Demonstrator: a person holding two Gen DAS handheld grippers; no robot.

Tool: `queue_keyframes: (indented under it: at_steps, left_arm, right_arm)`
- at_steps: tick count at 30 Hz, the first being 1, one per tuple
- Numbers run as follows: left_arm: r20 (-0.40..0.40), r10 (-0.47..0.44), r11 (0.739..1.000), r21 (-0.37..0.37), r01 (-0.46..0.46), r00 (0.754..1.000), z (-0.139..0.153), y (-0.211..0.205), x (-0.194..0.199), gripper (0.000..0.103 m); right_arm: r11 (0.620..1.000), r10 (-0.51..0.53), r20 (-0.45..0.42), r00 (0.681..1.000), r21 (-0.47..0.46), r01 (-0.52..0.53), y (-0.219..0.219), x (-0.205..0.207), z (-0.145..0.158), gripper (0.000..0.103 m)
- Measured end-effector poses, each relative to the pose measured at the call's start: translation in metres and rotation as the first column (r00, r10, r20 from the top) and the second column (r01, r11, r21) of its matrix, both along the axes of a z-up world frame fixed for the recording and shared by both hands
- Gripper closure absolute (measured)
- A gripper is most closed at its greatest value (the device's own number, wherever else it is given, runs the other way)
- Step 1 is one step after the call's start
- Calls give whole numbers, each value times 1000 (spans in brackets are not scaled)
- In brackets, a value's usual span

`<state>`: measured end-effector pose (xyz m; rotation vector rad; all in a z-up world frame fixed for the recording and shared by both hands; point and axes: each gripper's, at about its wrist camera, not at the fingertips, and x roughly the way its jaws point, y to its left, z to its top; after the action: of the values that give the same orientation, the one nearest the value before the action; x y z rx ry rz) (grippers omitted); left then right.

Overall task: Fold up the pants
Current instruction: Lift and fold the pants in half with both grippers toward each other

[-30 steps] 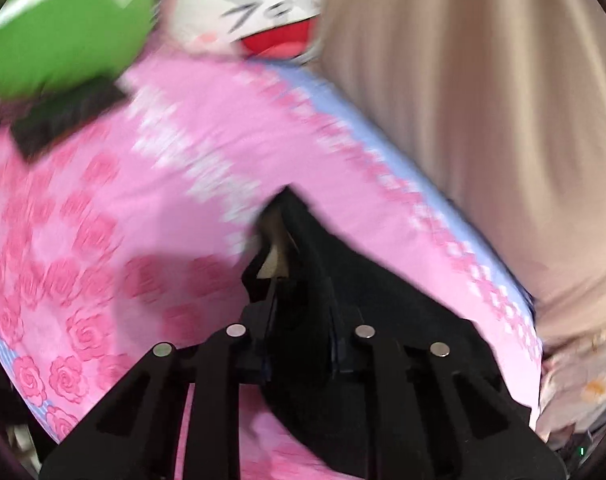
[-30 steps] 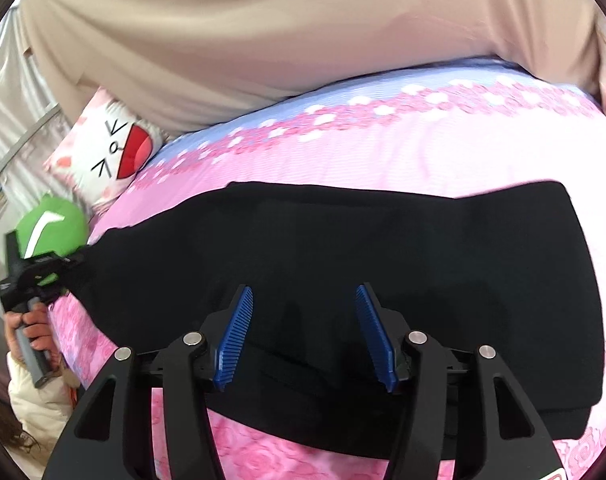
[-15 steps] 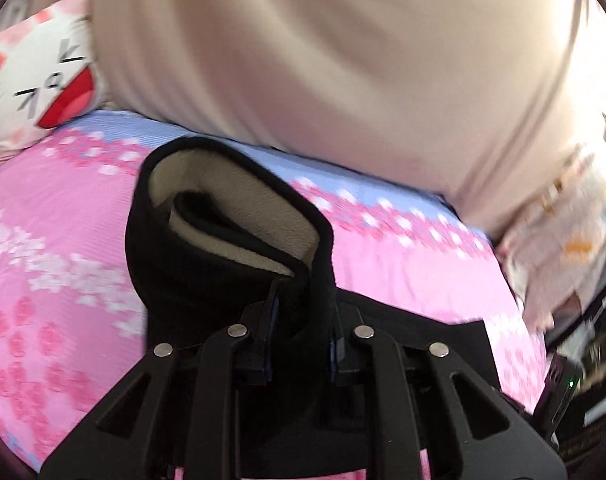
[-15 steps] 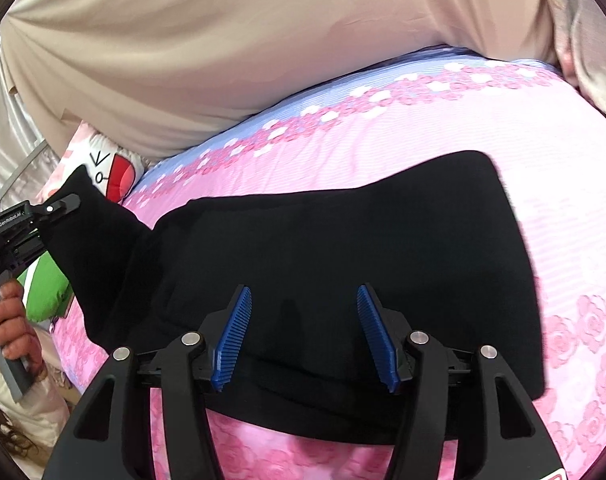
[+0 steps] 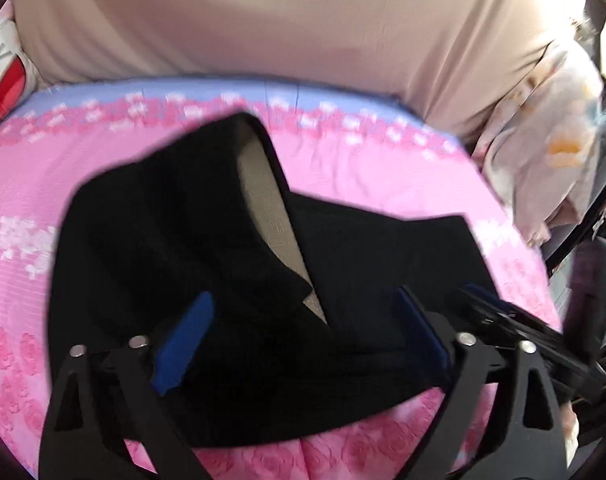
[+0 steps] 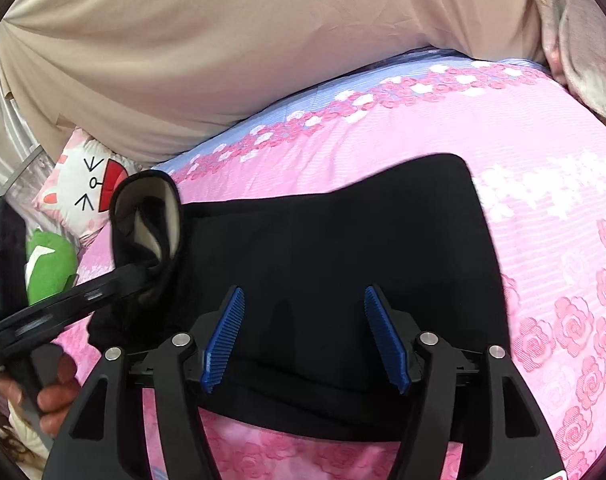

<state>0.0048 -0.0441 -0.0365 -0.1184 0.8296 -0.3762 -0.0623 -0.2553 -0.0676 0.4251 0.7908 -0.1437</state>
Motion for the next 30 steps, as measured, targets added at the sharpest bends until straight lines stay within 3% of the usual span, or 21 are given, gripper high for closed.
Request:
queue_keyframes:
  at_steps: [2,5,9,14,15,17,18,22,26,30]
  left_arm:
    - [40,6,1000,-6,-6,999,13,13,-9,10]
    - [62,89,996,-18,-88,994,24,49,-14,8]
    - [29,236,970,-63,-234,971,22,112,-11,8]
    - [-30,341,933,-110,-343,939,11,174,-17,8]
    - [-34,361,926,-108,-363,932,8,184,-20,8]
    - [-37,376,920,-104,-377,926,5,196,-21,8]
    - [-39,377,919,-104,-379,925,4,200,-21,8]
    - [-30,377,920,-102,-378,926,6,203,-22,8]
    - [-29,368,921,-125,-369,929,13,199,-21,8]
    - [-9,340,932,-129,-339,940,21,186,-22,8]
  right_arm:
    - [999,31,21,999,30,-31,6,7,5,39]
    - [988,117,50,992,98,-121,23,27,11,32]
    - [951,256,13,967,177,-254,57,68,-4,28]
    - [918,327,-39,944,251,-308,92,102,-23,28]
    - [912,336,-31,941,259,-317,97,104,-24,31]
    - [920,334,-40,942,231,-316,110,109,-28,63]
    - [927,336,-57,940,198,-319,117,114,-29,84]
    - [917,364,-13,931,180,-356,131,120,-8,87]
    - [892,404,94,910,180,-415,143,120,37,87]
    - [919,338,237,911,126,-374,114,93,94,87]
